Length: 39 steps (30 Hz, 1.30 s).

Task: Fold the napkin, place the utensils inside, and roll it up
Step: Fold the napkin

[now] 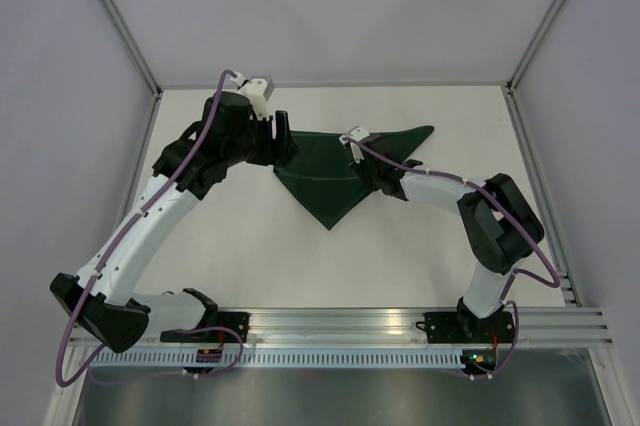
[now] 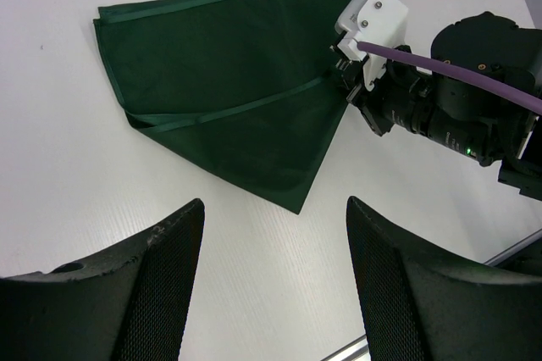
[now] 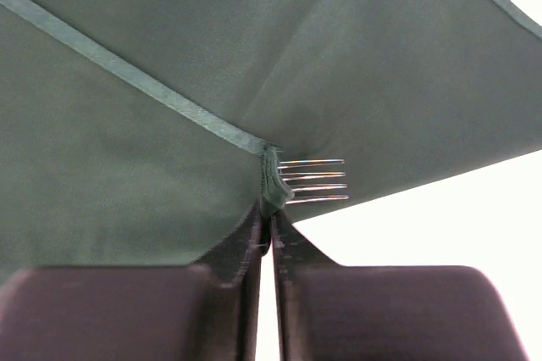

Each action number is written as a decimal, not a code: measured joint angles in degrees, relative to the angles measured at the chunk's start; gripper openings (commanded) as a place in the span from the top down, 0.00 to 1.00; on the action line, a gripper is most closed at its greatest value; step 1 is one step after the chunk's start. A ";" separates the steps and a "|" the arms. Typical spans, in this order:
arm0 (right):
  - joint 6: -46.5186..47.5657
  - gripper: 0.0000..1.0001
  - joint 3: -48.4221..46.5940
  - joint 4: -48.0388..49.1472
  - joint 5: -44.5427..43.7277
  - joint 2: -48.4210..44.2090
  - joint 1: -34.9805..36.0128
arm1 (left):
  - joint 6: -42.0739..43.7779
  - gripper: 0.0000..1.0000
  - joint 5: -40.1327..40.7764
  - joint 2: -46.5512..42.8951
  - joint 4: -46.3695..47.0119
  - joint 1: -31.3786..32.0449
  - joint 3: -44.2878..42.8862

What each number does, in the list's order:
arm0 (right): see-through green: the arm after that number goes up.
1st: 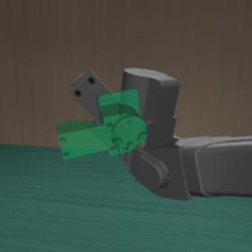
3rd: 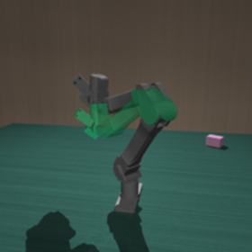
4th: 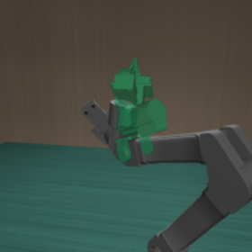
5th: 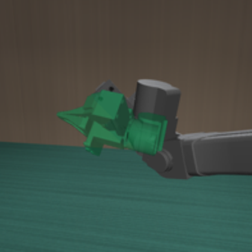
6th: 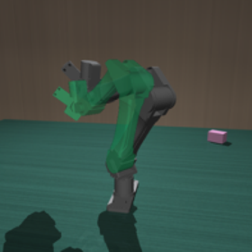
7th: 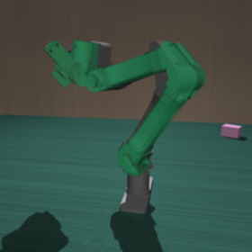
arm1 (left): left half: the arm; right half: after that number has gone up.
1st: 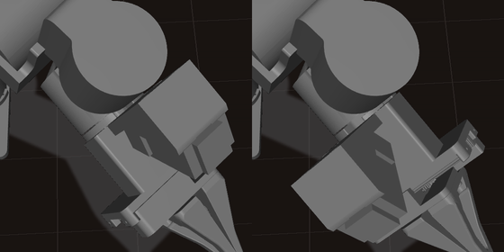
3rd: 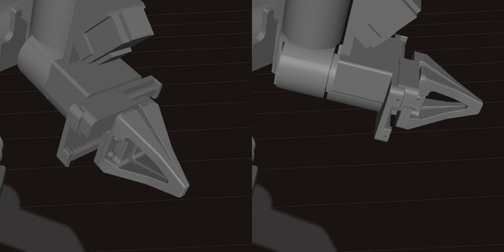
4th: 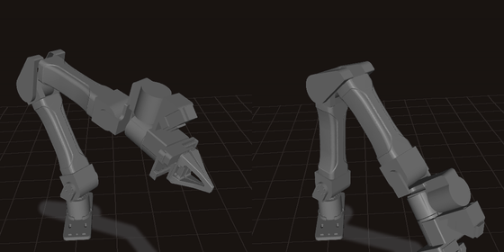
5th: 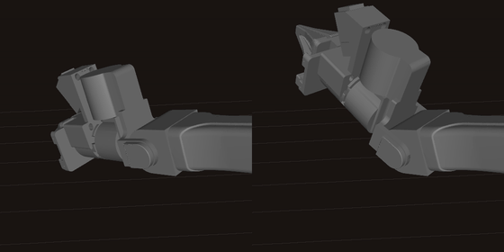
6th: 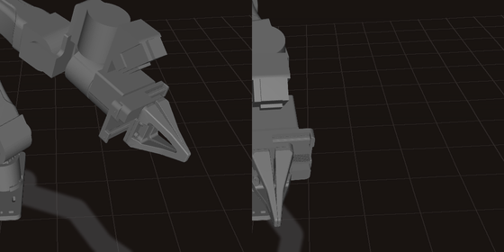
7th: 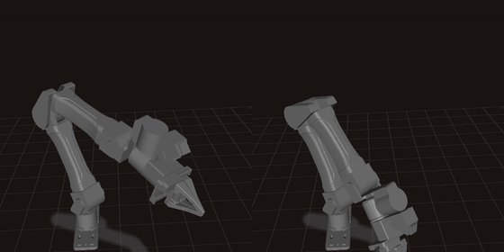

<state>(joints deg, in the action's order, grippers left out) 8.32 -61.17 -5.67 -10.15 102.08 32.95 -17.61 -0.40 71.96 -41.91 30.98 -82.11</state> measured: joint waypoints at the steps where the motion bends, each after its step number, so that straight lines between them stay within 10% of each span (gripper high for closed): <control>1: -0.04 0.82 0.00 0.00 0.02 0.00 -0.11 | 0.02 0.28 -0.04 0.00 0.09 0.00 0.00; 16: -0.76 0.33 -4.07 -4.76 3.30 0.00 -4.46 | 0.02 0.27 -0.46 0.02 0.66 0.00 1.14; 39: -17.29 0.34 -34.73 -18.62 30.42 24.59 -39.43 | 0.02 0.27 -1.75 1.53 3.06 0.00 1.51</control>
<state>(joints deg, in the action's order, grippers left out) -8.97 -95.90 -24.29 20.27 126.67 -6.48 -17.58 -2.15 73.49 -38.85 30.98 -80.60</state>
